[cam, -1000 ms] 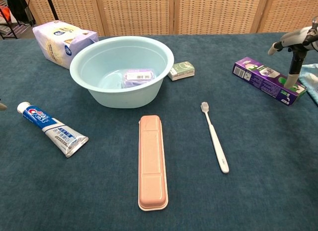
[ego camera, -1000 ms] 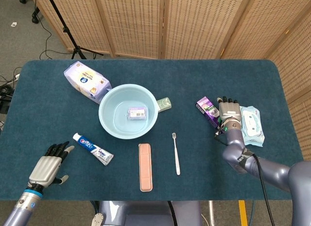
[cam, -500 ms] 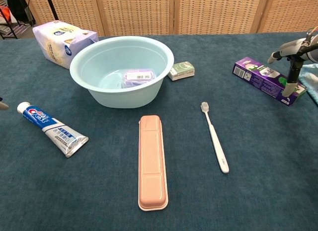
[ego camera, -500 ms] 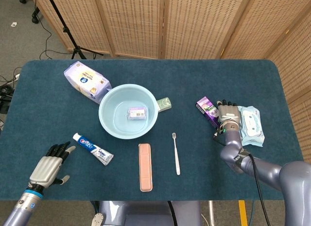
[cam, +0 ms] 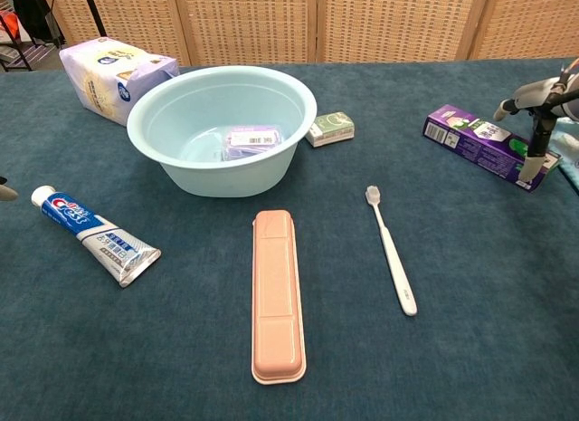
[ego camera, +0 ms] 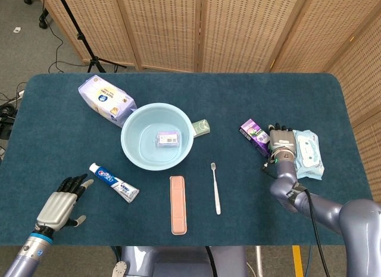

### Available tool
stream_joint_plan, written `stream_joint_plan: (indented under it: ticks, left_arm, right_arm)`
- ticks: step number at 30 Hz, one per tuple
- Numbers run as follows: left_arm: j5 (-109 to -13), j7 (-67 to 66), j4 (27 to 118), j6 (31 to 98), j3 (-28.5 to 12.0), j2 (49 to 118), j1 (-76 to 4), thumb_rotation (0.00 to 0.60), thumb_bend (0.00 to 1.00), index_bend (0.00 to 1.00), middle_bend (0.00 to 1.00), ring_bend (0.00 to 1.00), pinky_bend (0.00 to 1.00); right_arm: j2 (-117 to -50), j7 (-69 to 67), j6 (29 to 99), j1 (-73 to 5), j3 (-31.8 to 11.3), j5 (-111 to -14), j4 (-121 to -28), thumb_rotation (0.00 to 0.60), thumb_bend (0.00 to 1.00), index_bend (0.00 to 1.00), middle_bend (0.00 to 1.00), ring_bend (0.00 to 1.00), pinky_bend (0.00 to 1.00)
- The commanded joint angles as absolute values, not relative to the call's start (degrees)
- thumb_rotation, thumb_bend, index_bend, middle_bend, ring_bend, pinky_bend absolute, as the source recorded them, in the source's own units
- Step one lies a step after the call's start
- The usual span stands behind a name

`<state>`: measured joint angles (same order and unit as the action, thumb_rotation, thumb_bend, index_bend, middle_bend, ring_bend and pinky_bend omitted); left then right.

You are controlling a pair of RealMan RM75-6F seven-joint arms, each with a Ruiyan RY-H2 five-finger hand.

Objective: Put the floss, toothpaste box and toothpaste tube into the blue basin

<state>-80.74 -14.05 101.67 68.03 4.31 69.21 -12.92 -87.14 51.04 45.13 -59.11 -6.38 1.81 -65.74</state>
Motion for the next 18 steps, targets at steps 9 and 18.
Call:
stream_joint_plan:
  ticks: [9,18]
  left_arm:
    - [-80.68,-14.07,101.81,68.18,4.28,69.16,-12.9,0.6,0.22,0.0,0.0,0.0,0.0]
    - [-80.78,-13.65,101.87,68.23,4.29,69.02,-12.91,0.6,0.22,0.0,0.0,0.0,0.0]
  right_arm:
    - [-88.62,50.85,45.97,-58.15,-6.54,-0.73,-64.4,0.6,0.13,0.16,0.04,0.0,0.11]
    - [-88.79,50.55,48.62,-57.42,-7.02,-4.47,-65.31,0.6,0.16,0.47,0.3,0.28,0.39]
